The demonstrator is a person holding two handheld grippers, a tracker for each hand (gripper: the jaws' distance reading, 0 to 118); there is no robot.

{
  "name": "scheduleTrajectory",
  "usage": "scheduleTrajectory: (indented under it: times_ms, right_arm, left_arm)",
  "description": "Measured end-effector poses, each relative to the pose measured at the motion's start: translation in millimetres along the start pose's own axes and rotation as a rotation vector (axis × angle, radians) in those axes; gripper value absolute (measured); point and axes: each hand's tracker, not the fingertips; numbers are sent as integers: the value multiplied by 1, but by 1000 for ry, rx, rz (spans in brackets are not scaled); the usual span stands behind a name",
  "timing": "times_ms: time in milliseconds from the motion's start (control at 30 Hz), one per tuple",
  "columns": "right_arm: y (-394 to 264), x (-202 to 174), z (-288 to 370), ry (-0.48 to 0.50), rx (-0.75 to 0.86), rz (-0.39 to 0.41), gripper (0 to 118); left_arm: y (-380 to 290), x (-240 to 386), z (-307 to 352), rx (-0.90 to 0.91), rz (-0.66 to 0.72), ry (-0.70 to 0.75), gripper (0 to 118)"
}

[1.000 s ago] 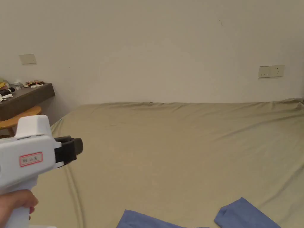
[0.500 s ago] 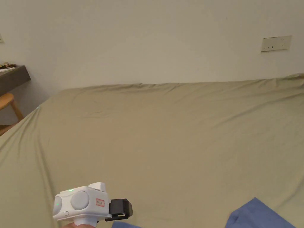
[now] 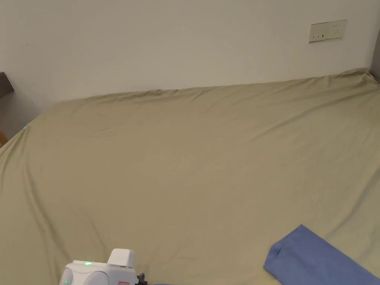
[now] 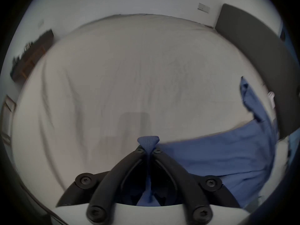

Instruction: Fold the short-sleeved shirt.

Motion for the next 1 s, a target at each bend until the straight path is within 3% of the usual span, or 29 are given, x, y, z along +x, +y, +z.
scheduleTrajectory:
  times_ms: [100,133,300,433,500,533,567,600,633,667,700,767,833,867,900,967,1000]
  right_arm:
    - [-5,3,5,7,-7,-10,1]
    - [-7,5,6,7,-9,-10,1]
    - [-22,17,-11,33,-56,-14,1]
    - [-52,46,-71,60,-210,-29,1]
    - [-63,57,-98,128,-303,-39,2]
    - [-70,61,-108,154,-309,-79,17]
    - [-74,63,-118,167,-336,-47,50]
    - [-78,61,-128,150,-353,-2,98]
    - [-82,59,-135,164,-358,42,118]
    - [-88,64,-144,233,-323,67,117]
    - [-93,63,-156,237,-396,41,114]
    - [-107,62,-174,213,-540,46,114]
    - [-124,57,-179,187,-620,122,107]
    - [-132,54,-178,160,-608,167,106]
    - [-132,52,-170,160,-493,167,104]
    - [-126,46,-166,115,-543,63,90]
    - [-124,42,-163,121,-534,82,74]
  left_arm:
    - [-2,-6,22,100,116,-27,3]
    - [-2,-4,35,99,63,-7,3]
    - [8,9,101,277,83,-76,3]
    - [7,30,149,365,49,-140,3]
    - [5,38,165,399,18,-128,3]
    - [2,48,174,409,18,-134,3]
    - [1,50,180,419,18,-153,3]
    - [-1,50,183,425,20,-164,3]
    - [-2,52,186,431,24,-162,3]
    - [-2,52,189,430,23,-164,3]
    - [-4,53,190,431,19,-162,3]
    - [-8,53,190,426,20,-138,3]
    - [-10,46,189,423,33,-134,3]
    - [-12,44,189,415,39,-132,3]
    - [-14,43,188,409,43,-116,3]
    - [-17,36,185,403,43,-86,3]
    - [-19,35,185,400,45,-87,3]
